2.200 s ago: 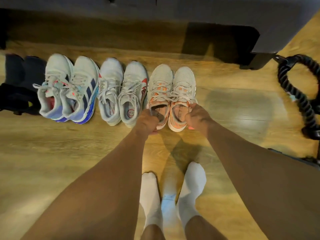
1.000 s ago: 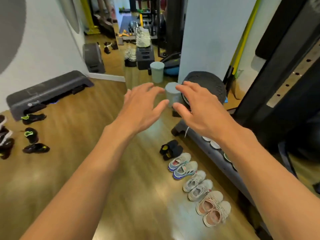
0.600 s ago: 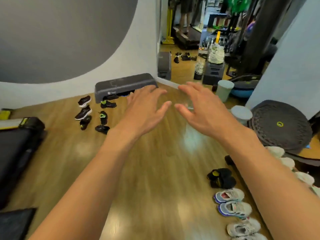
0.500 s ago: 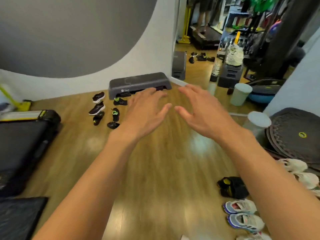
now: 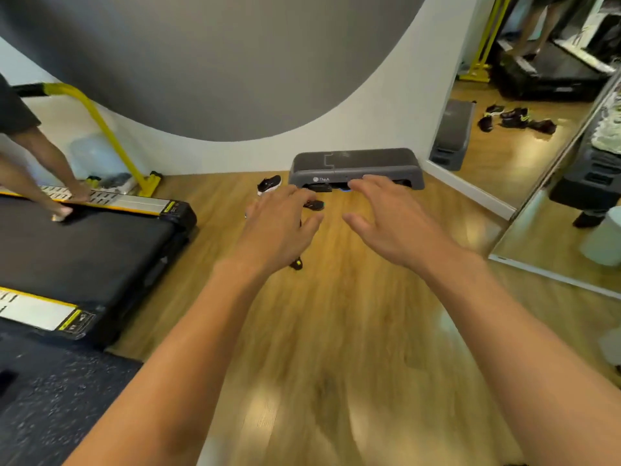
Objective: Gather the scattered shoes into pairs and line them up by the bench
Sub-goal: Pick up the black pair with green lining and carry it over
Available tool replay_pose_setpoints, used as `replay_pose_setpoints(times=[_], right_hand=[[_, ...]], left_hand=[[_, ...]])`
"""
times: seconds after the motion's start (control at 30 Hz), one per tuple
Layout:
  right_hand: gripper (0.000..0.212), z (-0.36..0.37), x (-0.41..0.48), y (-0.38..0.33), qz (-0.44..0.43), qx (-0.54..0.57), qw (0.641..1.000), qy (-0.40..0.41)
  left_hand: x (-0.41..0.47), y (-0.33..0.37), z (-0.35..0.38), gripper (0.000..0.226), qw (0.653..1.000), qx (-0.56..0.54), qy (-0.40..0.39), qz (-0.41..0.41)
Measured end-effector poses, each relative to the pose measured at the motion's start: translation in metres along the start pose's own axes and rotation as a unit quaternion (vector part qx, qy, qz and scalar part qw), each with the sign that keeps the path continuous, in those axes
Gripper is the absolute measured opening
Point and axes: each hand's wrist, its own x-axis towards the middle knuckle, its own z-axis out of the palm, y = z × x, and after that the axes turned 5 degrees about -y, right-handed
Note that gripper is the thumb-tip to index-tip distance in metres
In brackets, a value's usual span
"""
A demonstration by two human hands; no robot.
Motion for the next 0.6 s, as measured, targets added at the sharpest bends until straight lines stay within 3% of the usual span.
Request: replay_pose_setpoints(times=[0.23,0.4,0.6], right_hand=[[0.05,0.022,0.13,0.026,-0.025,0.016,0.999,-0.014],[0.036,0.044,0.226,0.037,-0.032,0.031,0.999,-0.019],[0.05,0.061,0.34,0.05,-0.018,0.02,0.999,-0.041]], left_hand=[[0.11,-0.047,-0.001,0.04,0.999,0.005,0.017,-0.049],[0.198,-0.096,0.004,0.042,0.998,-0.001,0.002,-0.059],[0.301,-0.148,-0.004,0.042,0.998,-0.002,0.006,-0.061]])
